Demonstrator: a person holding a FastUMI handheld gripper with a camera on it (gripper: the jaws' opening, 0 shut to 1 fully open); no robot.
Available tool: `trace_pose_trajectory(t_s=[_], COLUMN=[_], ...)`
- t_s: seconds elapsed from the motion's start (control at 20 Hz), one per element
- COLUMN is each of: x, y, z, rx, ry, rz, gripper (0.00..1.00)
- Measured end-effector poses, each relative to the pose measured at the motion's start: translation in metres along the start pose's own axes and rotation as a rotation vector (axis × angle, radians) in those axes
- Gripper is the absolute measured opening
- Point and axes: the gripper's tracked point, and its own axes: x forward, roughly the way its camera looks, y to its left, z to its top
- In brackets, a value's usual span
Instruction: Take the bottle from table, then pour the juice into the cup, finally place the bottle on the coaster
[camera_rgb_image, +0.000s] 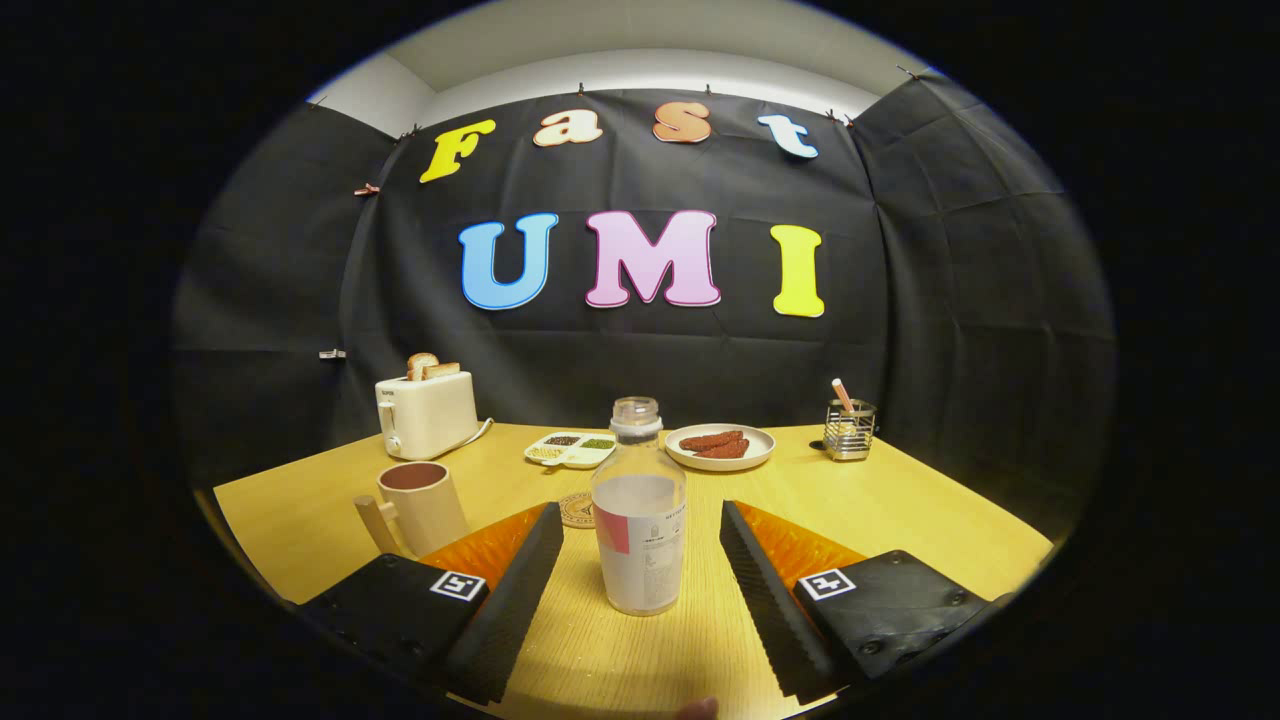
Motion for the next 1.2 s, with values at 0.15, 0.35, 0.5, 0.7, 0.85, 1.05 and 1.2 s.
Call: trace_pose_trajectory(t_s=[0.15, 0.35, 0.5, 0.7, 0.85, 1.05, 1.2], x=[0.019, 0.039, 0.049, 0.058, 0.064, 0.071, 0.075], y=[0.001, -0.003, -0.003, -0.011, -0.009, -0.010, -0.007], z=[-0.012, -0.023, -0.033, -0.027, -0.027, -0.026, -0.026], rx=[0.003, 0.021, 0.024, -0.002, -0.008, 0.008, -0.006], ry=[0.004, -0.006, 0.000, -0.038, -0.050, -0.053, -0.041], rz=[-0.004, -0.044, -0.058, -0.084, -0.080, -0.087, -0.077], gripper=[0.97, 0.97, 0.97, 0.97, 0.97, 0.92, 0.77])
